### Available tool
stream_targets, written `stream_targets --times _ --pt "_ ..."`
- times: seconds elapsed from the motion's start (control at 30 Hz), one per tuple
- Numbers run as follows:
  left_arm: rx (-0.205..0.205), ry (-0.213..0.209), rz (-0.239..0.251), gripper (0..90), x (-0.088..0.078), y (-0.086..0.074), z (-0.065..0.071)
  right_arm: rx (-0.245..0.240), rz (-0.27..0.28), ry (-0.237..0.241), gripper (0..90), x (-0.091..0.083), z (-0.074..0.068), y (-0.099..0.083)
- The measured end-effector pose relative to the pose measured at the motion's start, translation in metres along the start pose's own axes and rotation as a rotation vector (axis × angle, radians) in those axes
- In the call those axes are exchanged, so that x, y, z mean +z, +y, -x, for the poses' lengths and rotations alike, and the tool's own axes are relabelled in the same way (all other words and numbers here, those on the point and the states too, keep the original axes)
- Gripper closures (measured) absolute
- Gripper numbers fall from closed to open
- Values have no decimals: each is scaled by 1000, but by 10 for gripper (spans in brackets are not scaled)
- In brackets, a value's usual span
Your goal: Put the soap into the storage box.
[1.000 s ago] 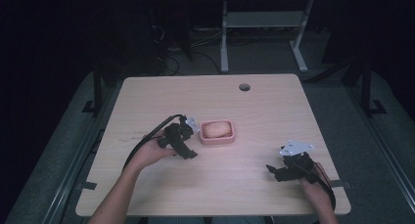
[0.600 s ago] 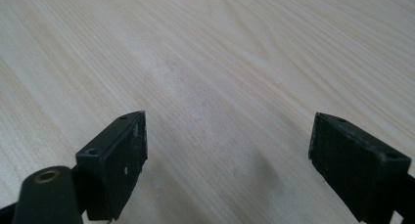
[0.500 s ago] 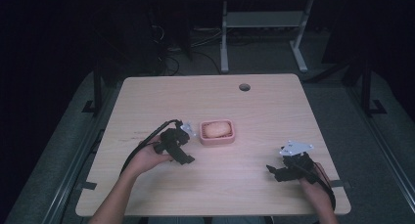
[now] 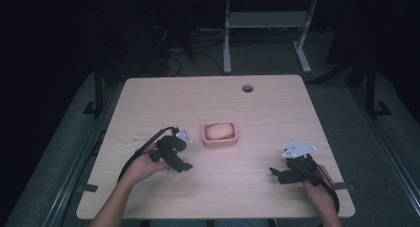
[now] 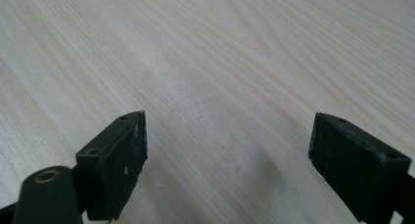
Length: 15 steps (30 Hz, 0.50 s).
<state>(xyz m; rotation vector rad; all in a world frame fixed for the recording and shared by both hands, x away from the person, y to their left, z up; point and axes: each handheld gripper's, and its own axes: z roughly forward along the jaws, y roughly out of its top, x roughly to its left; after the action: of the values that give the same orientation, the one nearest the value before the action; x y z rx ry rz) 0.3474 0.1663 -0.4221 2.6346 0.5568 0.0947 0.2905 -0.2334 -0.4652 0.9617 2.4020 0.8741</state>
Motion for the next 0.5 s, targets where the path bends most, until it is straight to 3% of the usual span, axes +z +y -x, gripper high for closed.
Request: stream_targets --times 0.5 --pt "-5 5 6 234 -6 -18 5 -4 -8 -5 138 0 1 -1"
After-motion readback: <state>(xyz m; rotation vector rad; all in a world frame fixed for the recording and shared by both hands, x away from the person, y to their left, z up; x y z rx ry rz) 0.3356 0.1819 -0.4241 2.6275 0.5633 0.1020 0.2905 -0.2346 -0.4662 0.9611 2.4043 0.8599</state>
